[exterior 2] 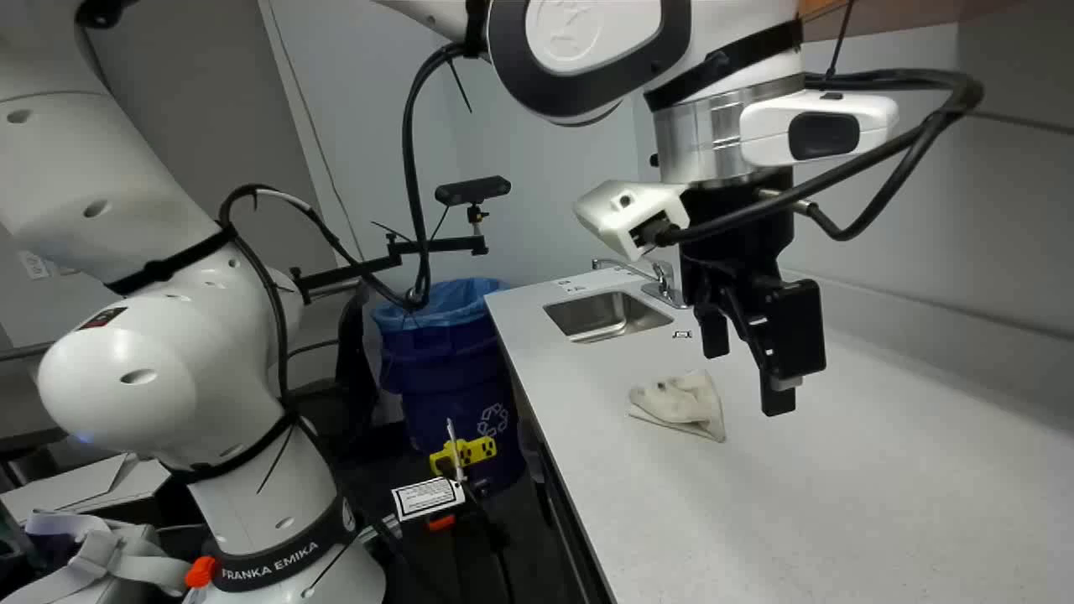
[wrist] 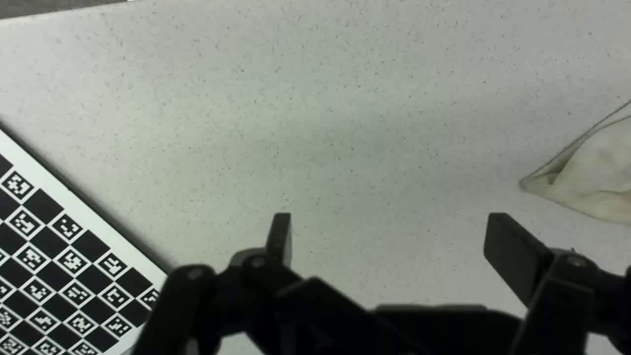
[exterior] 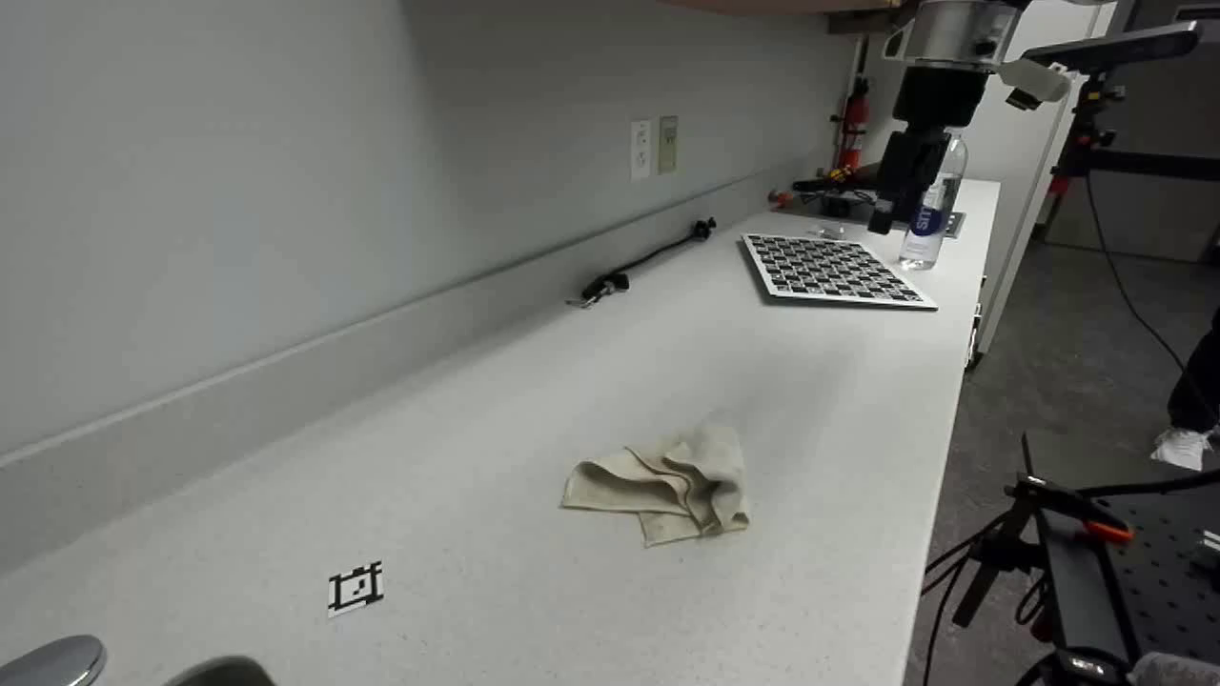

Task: Use the towel to wipe the countertop

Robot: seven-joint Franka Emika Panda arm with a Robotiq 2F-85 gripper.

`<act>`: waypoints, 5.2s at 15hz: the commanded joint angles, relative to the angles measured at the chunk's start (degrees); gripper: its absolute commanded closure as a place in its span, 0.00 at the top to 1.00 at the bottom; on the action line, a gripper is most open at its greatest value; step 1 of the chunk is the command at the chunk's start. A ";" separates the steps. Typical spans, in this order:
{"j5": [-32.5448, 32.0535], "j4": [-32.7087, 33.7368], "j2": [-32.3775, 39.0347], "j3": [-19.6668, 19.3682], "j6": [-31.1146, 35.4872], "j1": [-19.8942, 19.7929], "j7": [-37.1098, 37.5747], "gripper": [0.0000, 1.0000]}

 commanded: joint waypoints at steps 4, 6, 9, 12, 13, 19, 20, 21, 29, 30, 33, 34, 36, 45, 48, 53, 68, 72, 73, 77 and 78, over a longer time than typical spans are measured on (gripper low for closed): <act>0.34 0.07 0.10 0.82 -0.10 -0.89 -0.25 1.00; 0.34 0.07 0.10 0.82 -0.10 -0.89 -0.25 1.00; 0.34 0.07 0.10 0.81 -0.10 -0.89 -0.25 1.00; 0.34 0.07 0.10 0.81 -0.10 -0.89 -0.25 1.00; 0.34 0.07 0.10 0.82 -0.10 -0.89 -0.25 1.00; 0.34 0.07 0.10 0.82 -0.10 -0.89 -0.25 1.00; 0.34 0.07 0.10 0.82 -0.10 -0.89 -0.25 1.00; 0.34 0.07 0.10 0.82 -0.10 -0.89 -0.25 1.00; 0.34 0.07 0.10 0.82 -0.10 -0.89 -0.25 1.00; 0.34 0.07 0.10 0.82 -0.10 -0.89 -0.25 1.00; 0.34 0.07 0.10 0.82 -0.10 -0.89 -0.25 1.00; 0.34 0.07 0.10 0.82 -0.10 -0.89 -0.25 1.00; 0.34 0.07 0.10 0.82 -0.10 -0.89 -0.25 1.00; 0.34 0.07 0.10 0.82 -0.10 -0.89 -0.25 1.00; 0.34 0.07 0.10 0.82 -0.10 -0.89 -0.25 1.00; 0.34 0.07 0.10 0.82 -0.10 -0.89 -0.25 1.00; 1.16 -3.30 -0.41 3.39 -1.06 0.96 -1.22 1.00; 2.96 -5.20 0.15 5.72 0.32 3.54 -1.64 1.00; 4.05 -5.45 0.47 6.32 0.68 4.52 -1.82 1.00; 7.41 -6.06 1.90 9.81 4.20 8.59 -1.82 1.00; 8.03 -6.09 2.67 10.66 5.78 9.60 -2.07 1.00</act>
